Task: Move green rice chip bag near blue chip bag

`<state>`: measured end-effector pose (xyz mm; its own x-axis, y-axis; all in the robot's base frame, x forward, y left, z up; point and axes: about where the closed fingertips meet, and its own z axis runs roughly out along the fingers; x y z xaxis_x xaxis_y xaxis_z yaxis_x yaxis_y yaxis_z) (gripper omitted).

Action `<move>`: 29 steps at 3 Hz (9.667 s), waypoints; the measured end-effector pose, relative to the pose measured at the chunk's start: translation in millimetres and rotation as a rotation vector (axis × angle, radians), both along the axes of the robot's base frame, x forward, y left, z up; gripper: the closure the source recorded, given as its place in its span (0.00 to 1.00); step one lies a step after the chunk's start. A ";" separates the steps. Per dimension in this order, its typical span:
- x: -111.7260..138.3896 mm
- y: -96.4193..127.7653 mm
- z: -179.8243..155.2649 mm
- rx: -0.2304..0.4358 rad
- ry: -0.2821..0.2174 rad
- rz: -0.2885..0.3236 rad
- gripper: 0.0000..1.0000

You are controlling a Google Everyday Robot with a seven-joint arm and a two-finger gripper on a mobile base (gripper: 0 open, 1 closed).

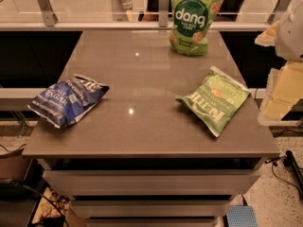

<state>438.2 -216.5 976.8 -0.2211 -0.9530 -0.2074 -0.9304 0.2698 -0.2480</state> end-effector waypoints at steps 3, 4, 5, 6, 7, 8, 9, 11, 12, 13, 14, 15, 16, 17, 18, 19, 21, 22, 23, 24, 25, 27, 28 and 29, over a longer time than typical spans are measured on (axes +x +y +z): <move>0.2 2.6 9.5 0.000 -0.037 -0.001 0.18; 0.1 3.2 11.7 0.000 -0.046 -0.001 0.18; -0.1 4.0 14.2 0.000 -0.055 -0.001 0.00; -0.1 4.0 14.3 0.000 -0.055 -0.001 0.00; 5.1 4.8 24.9 0.011 -0.072 0.012 0.00; 13.8 3.5 41.7 0.008 -0.089 0.022 0.00; 30.7 1.1 60.1 0.008 -0.096 0.026 0.00; 67.6 0.2 87.8 0.045 -0.097 0.012 0.00; 84.5 5.0 94.0 0.059 -0.105 0.007 0.00; 106.8 14.3 94.0 0.071 -0.107 0.001 0.00; 131.1 23.9 89.9 0.098 -0.100 -0.018 0.00; 151.5 29.6 83.8 0.121 -0.088 -0.053 0.00; 165.3 33.7 80.5 0.125 -0.081 -0.085 0.00; 174.8 36.0 78.8 0.118 -0.077 -0.119 0.00; 184.8 36.9 75.2 0.110 -0.071 -0.158 0.00; 193.9 35.5 70.2 0.101 -0.064 -0.194 0.00; 213.3 35.9 49.4 0.174 -0.019 -0.242 0.00; 219.4 39.4 44.4 0.204 -0.006 -0.248 0.00; 224.0 41.3 45.4 0.204 -0.011 -0.253 0.00; 230.2 42.0 47.5 0.182 -0.026 -0.258 0.00; 236.6 42.2 45.3 0.167 -0.033 -0.261 0.00; 248.4 45.4 34.3 0.144 -0.030 -0.250 0.00; 253.3 46.9 31.4 0.127 -0.036 -0.236 0.00; 259.8 44.1 35.0 0.115 -0.068 -0.227 0.00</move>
Offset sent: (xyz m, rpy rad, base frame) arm 0.0000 0.0000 0.0000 0.0000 0.0000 0.0000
